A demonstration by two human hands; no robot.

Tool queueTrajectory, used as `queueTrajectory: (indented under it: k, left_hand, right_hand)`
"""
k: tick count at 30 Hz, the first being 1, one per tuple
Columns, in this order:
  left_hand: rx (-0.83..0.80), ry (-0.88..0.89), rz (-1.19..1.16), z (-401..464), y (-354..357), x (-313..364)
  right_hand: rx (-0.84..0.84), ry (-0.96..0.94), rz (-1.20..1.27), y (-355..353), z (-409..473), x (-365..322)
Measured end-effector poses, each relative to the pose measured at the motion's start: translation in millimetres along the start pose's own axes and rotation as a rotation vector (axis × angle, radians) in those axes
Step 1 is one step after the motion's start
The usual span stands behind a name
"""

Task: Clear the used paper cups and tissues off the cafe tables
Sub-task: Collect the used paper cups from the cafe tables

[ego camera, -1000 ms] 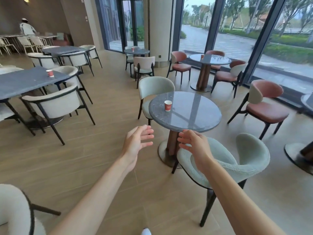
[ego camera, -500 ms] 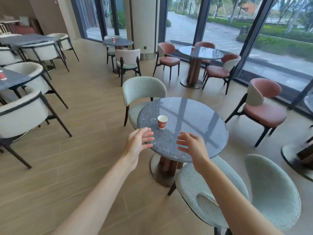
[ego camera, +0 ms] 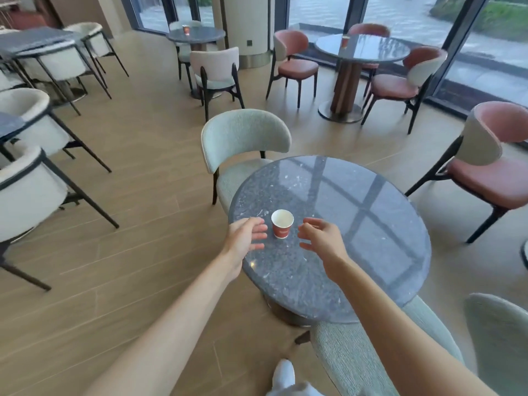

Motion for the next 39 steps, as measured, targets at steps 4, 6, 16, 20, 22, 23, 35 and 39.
queueTrajectory:
  k: [4, 6, 16, 20, 22, 23, 35, 39]
  left_hand:
    - [0.035, -0.063, 0.096, 59, 6, 10]
    - [0.033, -0.118, 0.12, 80, 10, 11]
    - [-0.135, -0.308, 0.322, 181, 33, 6]
    - [-0.219, -0.386, 0.443, 217, 39, 7]
    - [-0.26, -0.403, 0.491, 231, 41, 10]
    - [-0.278, -0.411, 0.505, 237, 42, 13]
    - [-0.511, -0.373, 0.558, 300, 71, 41]
    - [-0.63, -0.304, 0.594, 296, 114, 56]
  right_hand:
    - [-0.096, 0.066, -0.127, 15, 60, 27]
    - [-0.149, 0.087, -0.222, 22, 78, 40]
    - [-0.273, 0.085, -0.565, 51, 147, 83]
    - [-0.286, 0.101, -0.735, 64, 167, 97]
    - [-0.278, 0.126, -0.77, 71, 172, 102]
    - [-0.277, 0.139, -0.794, 75, 175, 103]
    - [-0.004, 0.196, -0.871, 79, 190, 91]
    - [0.206, 0.228, -0.775, 39, 181, 67]
Point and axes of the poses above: each hand's wrist, its own z-axis towards the middle knuckle, its own y-axis out of the palm, x = y × z, the point moved 4 cm from there along z, towards the middle knuckle, and after that the axes turned 12 degrees about -y, right-handed, at the moved point
